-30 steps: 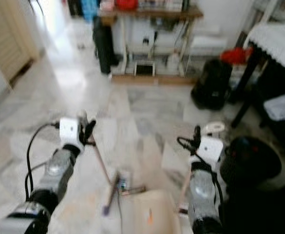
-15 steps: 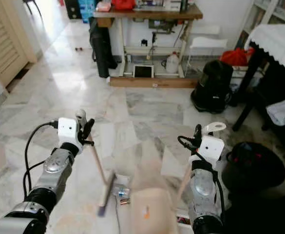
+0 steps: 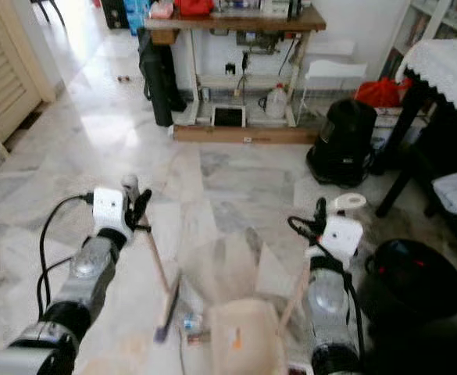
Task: Sweep floor
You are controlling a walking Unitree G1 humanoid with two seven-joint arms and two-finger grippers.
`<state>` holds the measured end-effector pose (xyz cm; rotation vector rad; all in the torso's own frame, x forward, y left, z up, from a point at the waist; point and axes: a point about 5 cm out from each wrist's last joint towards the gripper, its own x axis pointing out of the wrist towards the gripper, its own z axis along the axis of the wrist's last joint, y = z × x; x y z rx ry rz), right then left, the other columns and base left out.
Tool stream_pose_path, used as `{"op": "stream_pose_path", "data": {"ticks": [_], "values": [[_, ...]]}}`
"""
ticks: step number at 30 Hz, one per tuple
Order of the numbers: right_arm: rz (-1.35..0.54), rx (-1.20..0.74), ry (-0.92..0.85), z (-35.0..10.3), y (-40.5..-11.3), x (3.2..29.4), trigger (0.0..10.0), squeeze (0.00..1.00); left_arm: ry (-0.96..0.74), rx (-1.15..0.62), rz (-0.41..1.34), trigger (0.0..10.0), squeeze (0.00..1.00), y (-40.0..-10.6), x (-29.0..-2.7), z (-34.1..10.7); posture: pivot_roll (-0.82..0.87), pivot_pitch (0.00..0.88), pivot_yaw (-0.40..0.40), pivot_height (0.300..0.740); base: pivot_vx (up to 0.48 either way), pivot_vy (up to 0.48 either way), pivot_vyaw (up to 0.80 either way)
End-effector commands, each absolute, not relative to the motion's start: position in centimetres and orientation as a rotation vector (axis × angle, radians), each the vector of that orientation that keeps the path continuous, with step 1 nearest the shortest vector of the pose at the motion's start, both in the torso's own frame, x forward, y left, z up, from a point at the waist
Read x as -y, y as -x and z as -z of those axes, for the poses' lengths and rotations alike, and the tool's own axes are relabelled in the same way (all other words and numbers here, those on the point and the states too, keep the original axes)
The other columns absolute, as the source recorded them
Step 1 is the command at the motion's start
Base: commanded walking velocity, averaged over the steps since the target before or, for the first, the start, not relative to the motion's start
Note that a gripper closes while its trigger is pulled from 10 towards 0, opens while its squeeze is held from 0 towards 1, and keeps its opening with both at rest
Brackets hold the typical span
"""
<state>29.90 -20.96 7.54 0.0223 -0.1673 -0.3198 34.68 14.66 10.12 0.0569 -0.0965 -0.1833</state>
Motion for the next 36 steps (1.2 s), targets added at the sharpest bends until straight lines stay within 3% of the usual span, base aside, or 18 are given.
{"op": "stream_pose_path", "data": {"ticks": [1,36], "values": [[0.305,0.204,-0.011,-8.4,-30.3,20.8,10.0,0.00,-0.049,0.131,0.180,10.0,0.00,-34.9,-14.8,-10.8,0.06,0.009,0.006,0.740,0.000,0.000,0.00],[0.317,0.205,0.006,-8.5,-30.3,21.3,10.0,0.00,-0.058,0.170,0.184,10.0,0.00,-35.2,-14.9,-12.0,0.06,0.039,0.015,0.740,0.000,0.000,0.00]]}}
